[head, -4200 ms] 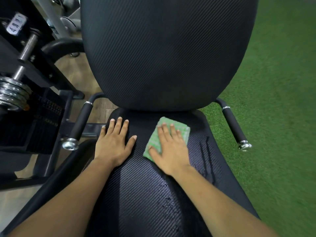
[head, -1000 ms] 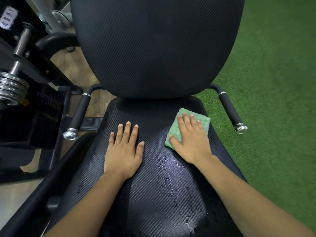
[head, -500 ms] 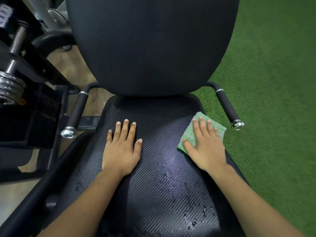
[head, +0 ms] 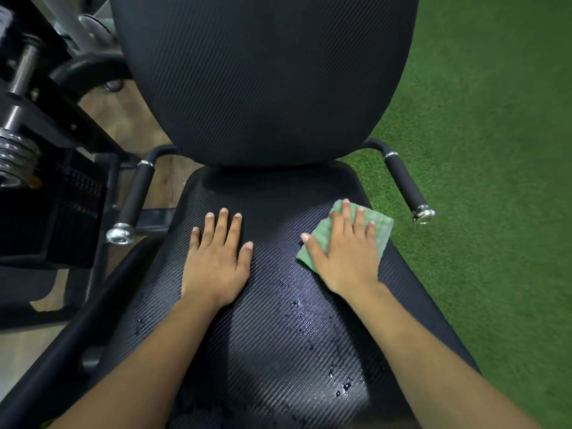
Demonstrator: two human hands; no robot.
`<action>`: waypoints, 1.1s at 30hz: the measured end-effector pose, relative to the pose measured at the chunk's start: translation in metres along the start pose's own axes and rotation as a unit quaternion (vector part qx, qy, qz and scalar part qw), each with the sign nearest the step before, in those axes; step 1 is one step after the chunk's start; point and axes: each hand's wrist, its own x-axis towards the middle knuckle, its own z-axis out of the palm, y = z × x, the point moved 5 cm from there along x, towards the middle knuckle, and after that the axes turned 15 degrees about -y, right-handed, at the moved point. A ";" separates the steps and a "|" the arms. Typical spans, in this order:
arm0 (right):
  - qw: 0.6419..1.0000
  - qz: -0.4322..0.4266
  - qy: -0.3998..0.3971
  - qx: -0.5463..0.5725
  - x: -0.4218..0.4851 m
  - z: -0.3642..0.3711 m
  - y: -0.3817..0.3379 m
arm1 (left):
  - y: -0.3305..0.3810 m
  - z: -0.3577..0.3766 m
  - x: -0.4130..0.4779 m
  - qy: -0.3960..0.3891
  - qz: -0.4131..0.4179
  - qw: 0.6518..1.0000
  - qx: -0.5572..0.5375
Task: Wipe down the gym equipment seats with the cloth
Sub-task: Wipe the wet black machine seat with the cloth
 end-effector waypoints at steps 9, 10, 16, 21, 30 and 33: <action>0.996 -0.086 -0.015 -0.025 -0.065 0.021 0.005 | -0.001 -0.002 0.000 -0.013 0.007 1.000 -0.006; 0.997 -0.069 -0.007 -0.029 -0.061 0.017 0.013 | -0.001 -0.003 0.000 -0.015 0.008 1.000 -0.010; 0.999 -0.009 -0.003 -0.031 -0.028 0.006 0.016 | 0.014 -0.006 -0.010 -0.013 0.043 0.999 0.005; 0.989 -0.148 -0.018 -0.017 -0.066 0.023 -0.029 | 0.030 0.001 -0.022 -0.017 0.089 0.996 0.004; 1.000 0.014 -0.003 0.001 -0.091 0.011 0.064 | 0.024 0.003 -0.040 -0.025 0.095 0.995 -0.005; 1.000 0.005 -0.010 -0.015 -0.086 0.013 0.045 | 0.029 0.005 -0.041 -0.029 0.098 0.995 -0.001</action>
